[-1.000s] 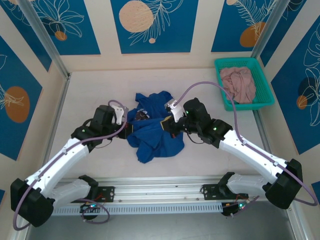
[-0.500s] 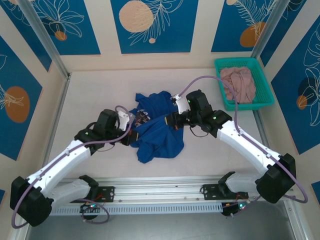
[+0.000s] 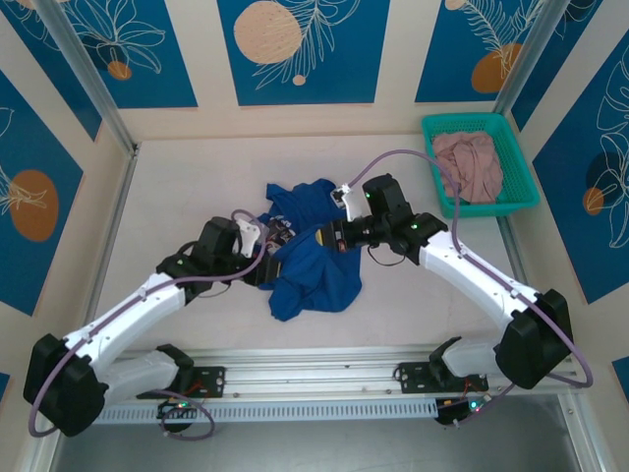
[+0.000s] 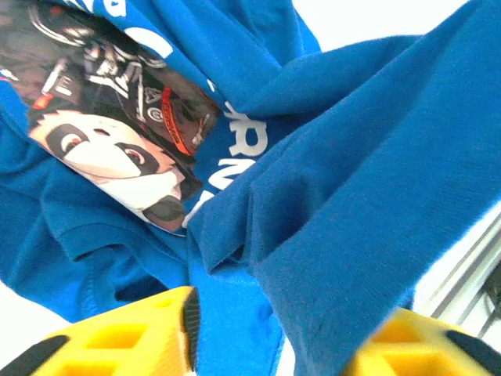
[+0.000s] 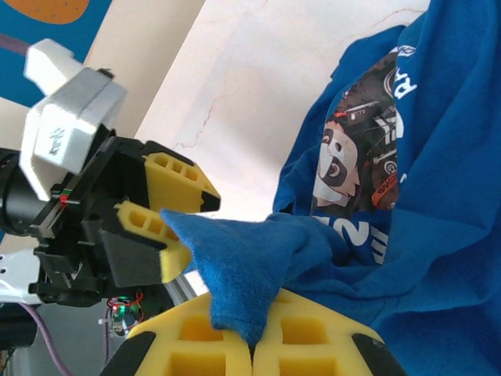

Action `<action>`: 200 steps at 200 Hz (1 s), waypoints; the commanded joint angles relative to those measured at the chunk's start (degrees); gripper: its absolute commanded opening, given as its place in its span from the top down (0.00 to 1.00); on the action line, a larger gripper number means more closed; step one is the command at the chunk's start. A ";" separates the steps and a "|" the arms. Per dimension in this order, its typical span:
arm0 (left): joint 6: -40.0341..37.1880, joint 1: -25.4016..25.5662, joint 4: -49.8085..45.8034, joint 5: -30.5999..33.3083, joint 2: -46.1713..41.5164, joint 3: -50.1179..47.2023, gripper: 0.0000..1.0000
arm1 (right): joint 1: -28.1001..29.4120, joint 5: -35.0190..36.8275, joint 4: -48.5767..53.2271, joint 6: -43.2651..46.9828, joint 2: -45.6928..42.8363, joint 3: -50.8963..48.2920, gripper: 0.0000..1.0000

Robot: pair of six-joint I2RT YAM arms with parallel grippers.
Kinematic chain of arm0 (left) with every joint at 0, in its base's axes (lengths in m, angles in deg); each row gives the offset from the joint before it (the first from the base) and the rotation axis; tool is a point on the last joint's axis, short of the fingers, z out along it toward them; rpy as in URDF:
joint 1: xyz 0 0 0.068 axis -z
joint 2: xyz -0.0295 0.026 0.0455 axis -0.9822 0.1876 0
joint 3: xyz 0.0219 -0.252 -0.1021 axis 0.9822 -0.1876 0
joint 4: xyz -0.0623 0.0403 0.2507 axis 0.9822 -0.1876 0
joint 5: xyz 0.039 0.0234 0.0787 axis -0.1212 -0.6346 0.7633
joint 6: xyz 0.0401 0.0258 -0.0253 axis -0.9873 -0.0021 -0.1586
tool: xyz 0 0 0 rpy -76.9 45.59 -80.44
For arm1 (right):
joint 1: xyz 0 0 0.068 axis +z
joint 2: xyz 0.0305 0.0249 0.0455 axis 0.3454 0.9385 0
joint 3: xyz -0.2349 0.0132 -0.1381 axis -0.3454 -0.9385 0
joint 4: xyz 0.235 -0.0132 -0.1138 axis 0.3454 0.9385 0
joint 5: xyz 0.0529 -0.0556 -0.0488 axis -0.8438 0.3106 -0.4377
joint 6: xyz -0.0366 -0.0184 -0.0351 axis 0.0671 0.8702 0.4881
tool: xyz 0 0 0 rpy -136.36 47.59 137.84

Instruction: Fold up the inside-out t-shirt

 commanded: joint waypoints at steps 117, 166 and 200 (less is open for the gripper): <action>0.33 5.58 5.04 4.43 -2.46 -2.39 0.29 | 0.06 -2.11 -0.89 -2.02 2.00 1.59 1.00; 0.97 6.04 5.95 2.98 1.27 -2.23 0.76 | 0.09 0.66 0.64 -0.73 1.36 1.93 1.00; 0.52 5.92 5.45 3.96 -3.65 -4.75 1.00 | 2.16 11.22 5.35 2.72 0.63 1.67 0.92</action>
